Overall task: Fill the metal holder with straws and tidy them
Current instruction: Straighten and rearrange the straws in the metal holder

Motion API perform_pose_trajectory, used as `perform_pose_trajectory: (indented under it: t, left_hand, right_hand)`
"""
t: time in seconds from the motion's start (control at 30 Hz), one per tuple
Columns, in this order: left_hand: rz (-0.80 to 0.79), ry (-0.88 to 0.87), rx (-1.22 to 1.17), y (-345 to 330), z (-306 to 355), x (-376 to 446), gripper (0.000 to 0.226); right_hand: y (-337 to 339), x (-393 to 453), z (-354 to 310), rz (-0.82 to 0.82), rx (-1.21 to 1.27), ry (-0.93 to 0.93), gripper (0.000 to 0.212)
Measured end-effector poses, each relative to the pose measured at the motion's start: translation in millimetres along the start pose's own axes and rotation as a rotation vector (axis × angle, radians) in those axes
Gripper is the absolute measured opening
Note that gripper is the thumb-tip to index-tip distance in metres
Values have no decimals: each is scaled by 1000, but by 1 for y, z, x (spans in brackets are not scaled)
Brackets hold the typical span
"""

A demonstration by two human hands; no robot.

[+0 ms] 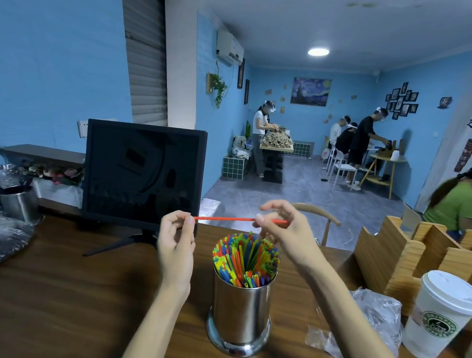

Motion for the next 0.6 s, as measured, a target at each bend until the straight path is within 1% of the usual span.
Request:
perform_pose_trajectory:
  t: [0.07,0.13,0.23,0.27,0.3,0.37,0.4,0.43,0.47,0.5,0.57,0.6]
  left_hand:
    - [-33,16,17,0,-3,-1,2]
    - [-123,-17,99,-2,-4,-4,6]
    - [-428,-17,310,-13,-9,-8,10]
    - [-504,1,381,-15,-12,-8,10]
    - [-529,10,424,-14,-15,-7,10]
    - [-467,7,433,-7,-19,-2,13]
    - [-438,11,432,-2,-20,0,14]
    - [-441,15,439,2,-20,1,15]
    - [-475,11,464,5,-20,0,15]
    - [-528,-8,504,7,-20,-2,15]
    - [-624,-62,606,11,-19,-8,18]
    - [-653,-83,657,13,-18,-11,24]
  right_hand:
    - [8,4,-8,82,97,19,13]
    - [16,6,-14,181,161,57,14]
    - [24,10,-20,267,173,169,5]
    - [27,11,-22,289,146,203,9]
    - [31,12,-23,306,101,241,18]
    - [35,10,-22,302,-18,305,36]
    - [34,8,-20,272,-80,327,43]
    - [31,6,-14,229,-158,336,47]
    - [26,2,-7,187,-251,338,46]
    - [21,-2,3,152,-350,342,41]
    - [14,-10,22,119,-505,354,19]
    - [11,-15,30,95,-561,346,8]
Point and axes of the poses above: each hand's wrist, its own x-axis towards the middle knuckle, its own y-axis out of the back of the hand, z = x × y, the point moved 4 cm from there along x, towards the middle knuckle, and after that the axes turned 4 degrees about y, right-handed, at the moved point
